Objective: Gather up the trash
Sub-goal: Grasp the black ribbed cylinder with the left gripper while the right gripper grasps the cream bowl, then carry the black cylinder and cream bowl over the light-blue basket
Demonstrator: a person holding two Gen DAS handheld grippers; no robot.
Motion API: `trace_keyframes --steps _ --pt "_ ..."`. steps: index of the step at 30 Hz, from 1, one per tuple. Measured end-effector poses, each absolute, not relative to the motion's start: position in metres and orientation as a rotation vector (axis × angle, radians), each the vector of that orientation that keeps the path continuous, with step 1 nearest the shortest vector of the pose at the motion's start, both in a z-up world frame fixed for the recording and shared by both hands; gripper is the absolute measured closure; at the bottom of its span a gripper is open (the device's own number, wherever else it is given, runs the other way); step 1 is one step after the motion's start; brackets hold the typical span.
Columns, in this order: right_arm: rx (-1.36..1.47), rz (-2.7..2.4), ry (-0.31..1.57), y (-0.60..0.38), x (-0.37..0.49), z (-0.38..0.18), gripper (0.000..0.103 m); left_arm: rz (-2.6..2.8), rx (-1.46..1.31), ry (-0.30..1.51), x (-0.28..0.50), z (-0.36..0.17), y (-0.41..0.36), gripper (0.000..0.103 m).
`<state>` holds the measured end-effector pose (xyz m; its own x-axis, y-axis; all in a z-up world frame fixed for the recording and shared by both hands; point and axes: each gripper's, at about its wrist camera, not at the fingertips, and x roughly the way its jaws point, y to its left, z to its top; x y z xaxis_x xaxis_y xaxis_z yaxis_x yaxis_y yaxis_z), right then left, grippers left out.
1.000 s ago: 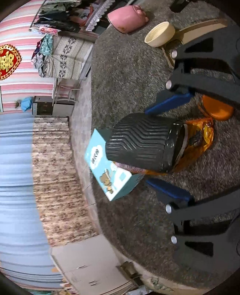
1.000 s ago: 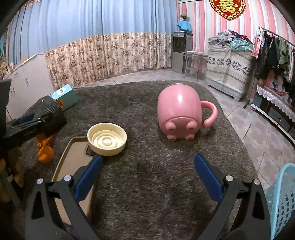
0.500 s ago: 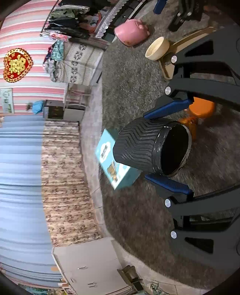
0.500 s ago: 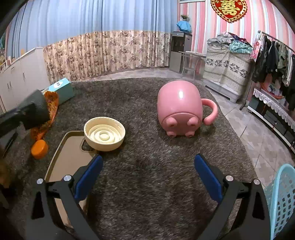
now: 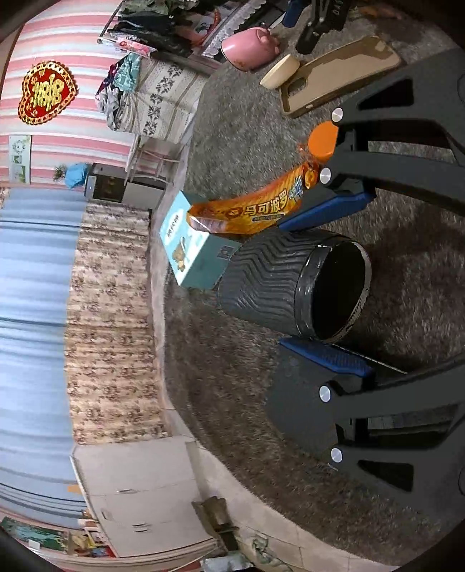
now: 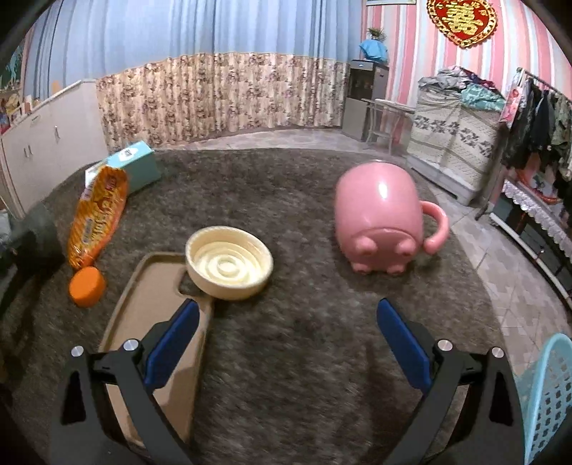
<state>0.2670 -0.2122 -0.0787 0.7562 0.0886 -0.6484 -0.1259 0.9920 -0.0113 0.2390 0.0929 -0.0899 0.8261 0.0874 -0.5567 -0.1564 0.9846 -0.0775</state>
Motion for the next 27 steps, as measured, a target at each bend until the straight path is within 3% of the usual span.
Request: trace_keyframes --steps 8,10,11,12,27 --pt "0.011 0.191 0.777 -0.194 0.306 -0.084 0.007 0.133 -0.121 0.56 0.236 -0.09 0.094 0.043" --pt "0.031 0.219 0.805 -0.193 0.313 -0.089 0.021 0.135 -0.123 0.565 0.237 -0.091 0.095 0.043" --pt "0.04 0.228 0.816 -0.193 0.313 -0.092 0.036 0.136 -0.125 0.568 0.238 -0.091 0.095 0.043" --pt "0.053 0.231 0.82 -0.194 0.313 -0.093 0.041 0.137 -0.127 0.57 0.238 -0.091 0.095 0.043" --pt "-0.144 0.089 0.63 -0.221 0.187 -0.05 0.041 0.143 -0.118 0.584 0.24 -0.095 0.094 0.043"
